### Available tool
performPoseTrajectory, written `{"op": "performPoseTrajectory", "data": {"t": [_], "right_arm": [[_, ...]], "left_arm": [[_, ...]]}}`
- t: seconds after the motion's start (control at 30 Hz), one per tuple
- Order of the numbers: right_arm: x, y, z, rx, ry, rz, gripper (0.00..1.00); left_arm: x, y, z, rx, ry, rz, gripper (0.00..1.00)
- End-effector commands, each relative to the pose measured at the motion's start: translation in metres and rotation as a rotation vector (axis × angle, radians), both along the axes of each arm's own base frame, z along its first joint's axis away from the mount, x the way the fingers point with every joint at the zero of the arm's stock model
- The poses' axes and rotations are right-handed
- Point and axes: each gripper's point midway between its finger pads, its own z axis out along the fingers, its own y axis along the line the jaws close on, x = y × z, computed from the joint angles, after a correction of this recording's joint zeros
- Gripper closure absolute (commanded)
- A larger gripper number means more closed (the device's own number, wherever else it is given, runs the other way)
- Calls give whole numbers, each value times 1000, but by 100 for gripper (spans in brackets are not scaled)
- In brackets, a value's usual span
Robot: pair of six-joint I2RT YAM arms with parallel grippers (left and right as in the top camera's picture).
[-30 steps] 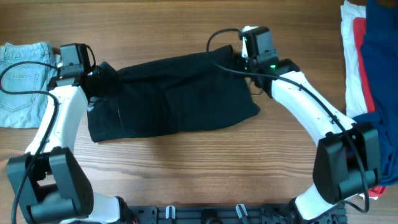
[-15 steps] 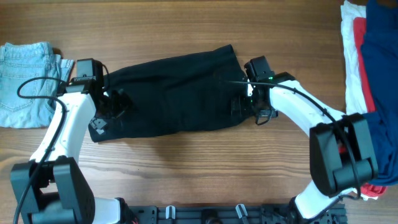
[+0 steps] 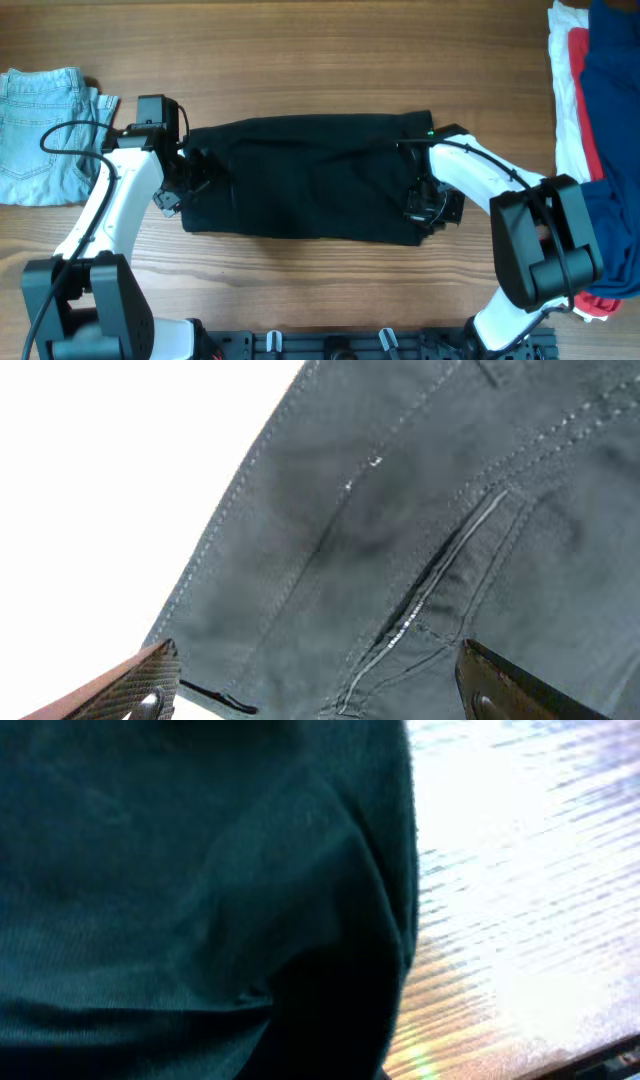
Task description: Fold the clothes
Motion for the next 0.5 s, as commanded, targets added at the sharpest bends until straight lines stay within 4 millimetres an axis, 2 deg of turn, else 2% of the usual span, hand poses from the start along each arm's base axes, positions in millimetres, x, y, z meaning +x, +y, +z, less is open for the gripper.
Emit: {"op": "performPoseTrajectory", "data": {"t": [0.0,0.03,0.07,0.1,0.13,0.17,0.23,0.27,0.3,0.33,0.37,0.4,0.47], "right_arm": [[7,-4,9,-12,-81,-23,88],[13,2,20,23,-131,-26,82],[17,3,28,37,-172,-25,72],[22,4,40,51,-224,-20,31],[26,5,52,69,-275,5,28],[30,4,60,74,-311,21,28],[42,0,80,62,-417,39,28],[58,6,91,96,-501,105,33],[80,36,103,249,-591,313,53],[88,61,110,370,-628,469,67],[92,80,113,468,-650,583,87],[95,86,106,492,-640,602,96],[104,93,70,515,-573,618,96]], "left_arm": [[-4,-1,-4,0,20,-19,12],[-3,-1,-4,0,16,-19,11],[0,-1,-4,2,4,-33,10],[3,-1,-4,6,-12,-56,9],[6,-1,-3,9,-28,-82,8],[9,-1,-3,15,-40,-118,0],[14,2,-2,34,-65,-151,0],[18,3,-2,43,-78,-150,1],[19,3,-1,44,-85,-150,1],[19,3,-1,44,-85,-150,1],[19,3,-2,42,-82,-144,2],[18,3,-3,40,-75,-139,2],[17,3,-3,40,-73,-140,2]]}}
